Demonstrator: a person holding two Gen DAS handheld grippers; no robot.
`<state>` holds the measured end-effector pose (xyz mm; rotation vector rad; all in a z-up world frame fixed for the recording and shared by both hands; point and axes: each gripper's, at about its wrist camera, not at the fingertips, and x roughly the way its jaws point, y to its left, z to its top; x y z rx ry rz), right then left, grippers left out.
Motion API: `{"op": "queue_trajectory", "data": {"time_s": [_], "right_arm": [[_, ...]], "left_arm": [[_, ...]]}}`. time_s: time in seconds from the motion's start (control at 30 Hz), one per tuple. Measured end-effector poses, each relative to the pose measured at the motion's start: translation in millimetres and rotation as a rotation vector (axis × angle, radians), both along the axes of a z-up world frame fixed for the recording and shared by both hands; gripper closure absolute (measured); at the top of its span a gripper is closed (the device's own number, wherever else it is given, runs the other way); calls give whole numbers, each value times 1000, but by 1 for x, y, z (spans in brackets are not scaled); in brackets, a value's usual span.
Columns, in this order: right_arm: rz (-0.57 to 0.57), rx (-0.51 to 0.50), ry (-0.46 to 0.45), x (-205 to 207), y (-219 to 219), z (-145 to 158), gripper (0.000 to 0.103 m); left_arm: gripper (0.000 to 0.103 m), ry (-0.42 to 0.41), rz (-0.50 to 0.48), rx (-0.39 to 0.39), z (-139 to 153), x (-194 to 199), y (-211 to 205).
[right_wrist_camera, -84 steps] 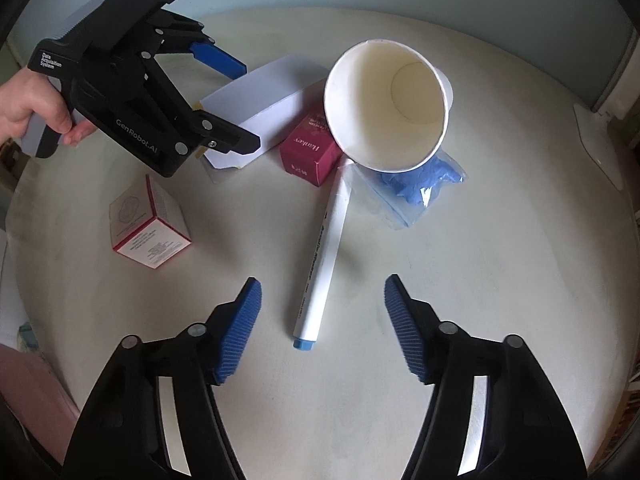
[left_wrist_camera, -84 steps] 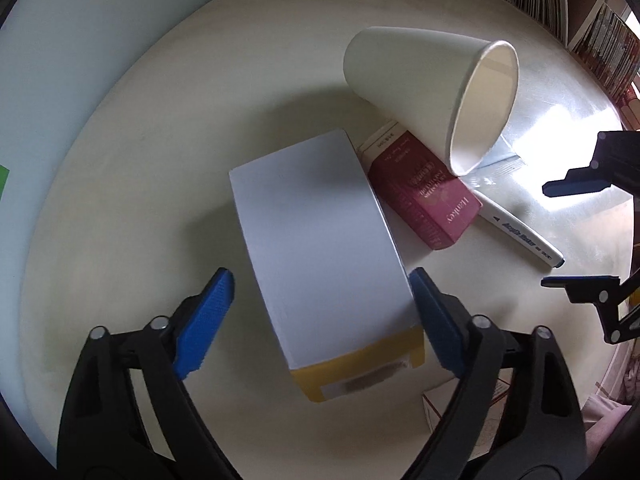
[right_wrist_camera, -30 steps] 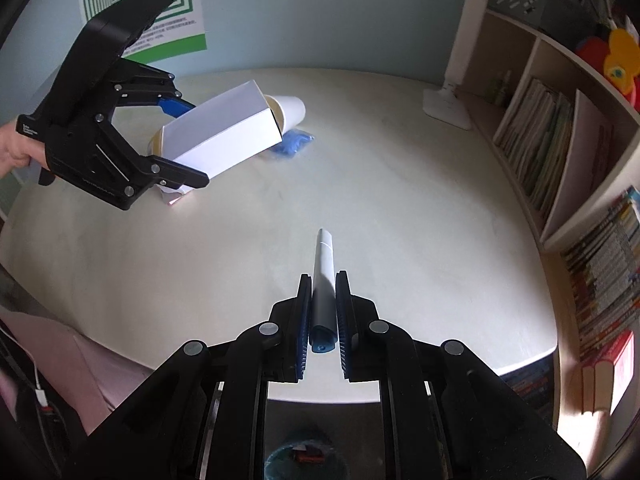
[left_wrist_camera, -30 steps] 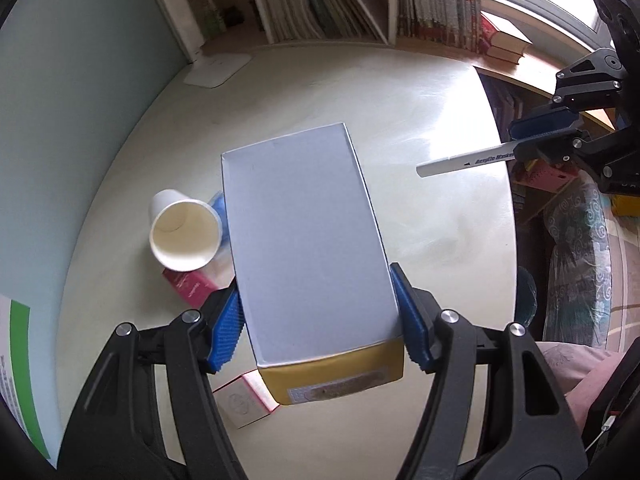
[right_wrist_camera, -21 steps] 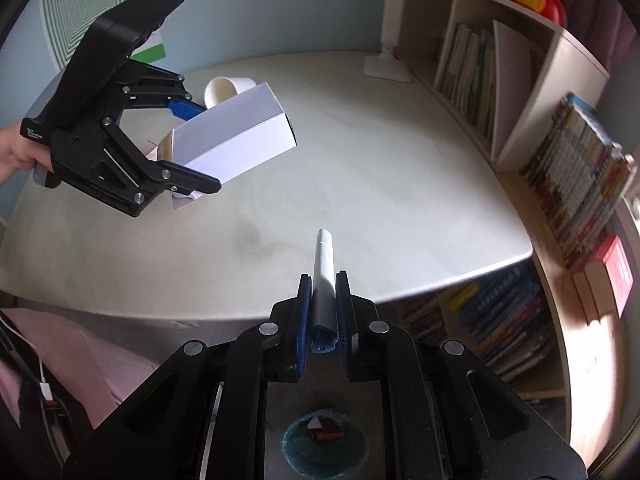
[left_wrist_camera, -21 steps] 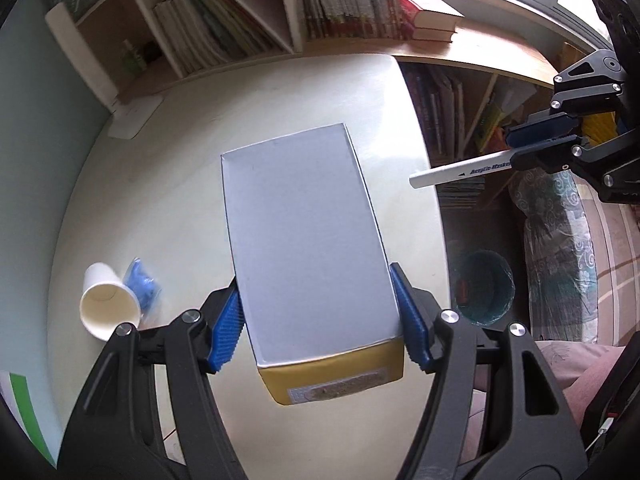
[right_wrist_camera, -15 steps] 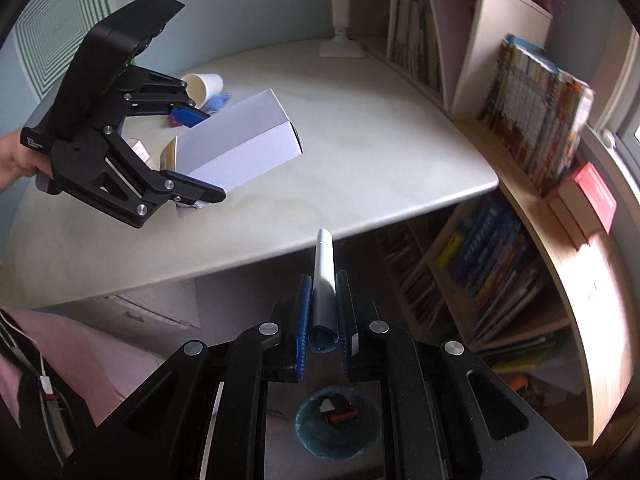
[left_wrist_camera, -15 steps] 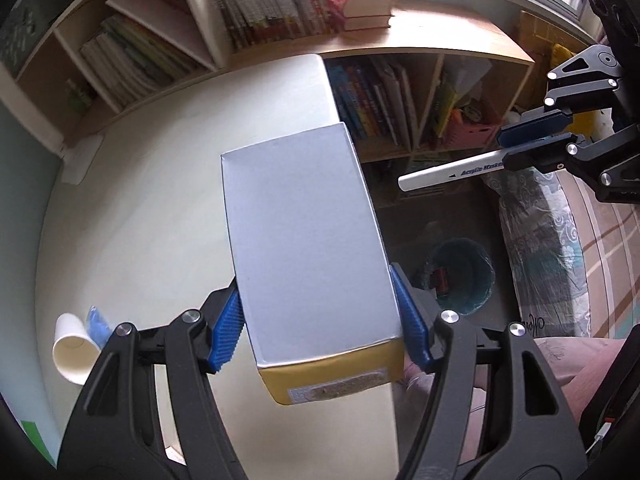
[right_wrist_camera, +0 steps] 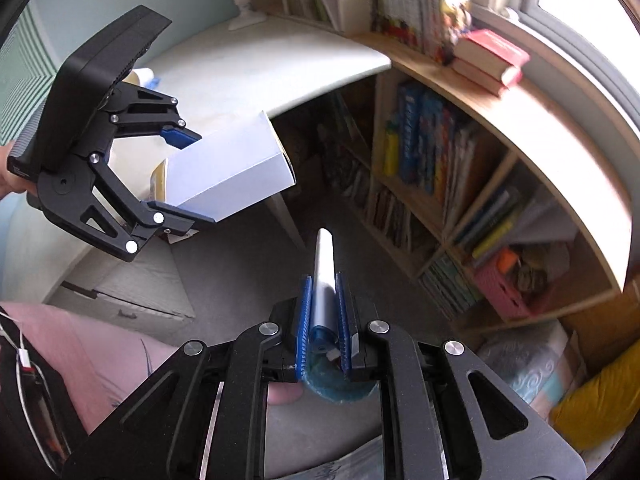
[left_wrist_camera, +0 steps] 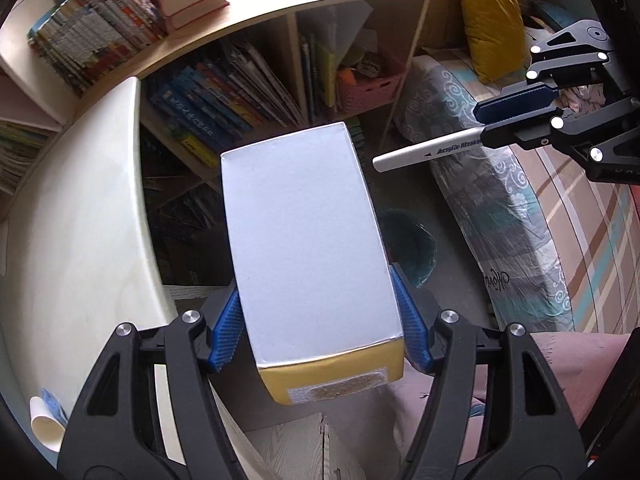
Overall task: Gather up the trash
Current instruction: 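Lift the white box with the left tool while the right tool carries the marker to the bin, then open the left tool over the teal bin while the right tool releases the marker into it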
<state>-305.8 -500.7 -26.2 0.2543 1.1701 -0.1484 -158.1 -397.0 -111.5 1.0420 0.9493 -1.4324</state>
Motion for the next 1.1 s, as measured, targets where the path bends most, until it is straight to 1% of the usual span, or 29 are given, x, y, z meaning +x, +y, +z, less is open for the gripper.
{"op": "queue_trajectory", "data": {"time_s": [0.1, 0.33, 0.53, 0.63, 0.7, 0.8, 0.87, 0.97, 1.1], "right_arm": [[-60, 21, 20, -23, -5, -12, 90], [-157, 68, 58, -68, -14, -46, 90], [-252, 123, 103, -95, -20, -92, 90], [-293, 157, 133, -105, -20, -120, 90], [-318, 180, 143, -110, -20, -134, 90], [-354, 204, 162, -117, -20, -158, 90], [-373, 221, 169, -119, -22, -172, 90], [-398, 244, 177, -124, -23, -191, 90], [-446, 281, 187, -130, -29, -217, 90]], "left_arm": [[40, 9, -52, 37, -14, -21, -10], [40, 30, -146, 114, -45, -63, -25], [40, 42, -200, 184, -87, -88, -33], [40, 59, -213, 219, -112, -98, -36], [40, 78, -215, 249, -129, -103, -39], [40, 50, -238, 272, -153, -113, -42], [40, 63, -239, 288, -167, -117, -43], [40, 70, -247, 309, -185, -123, -46], [40, 94, -248, 322, -200, -130, -51]]}}
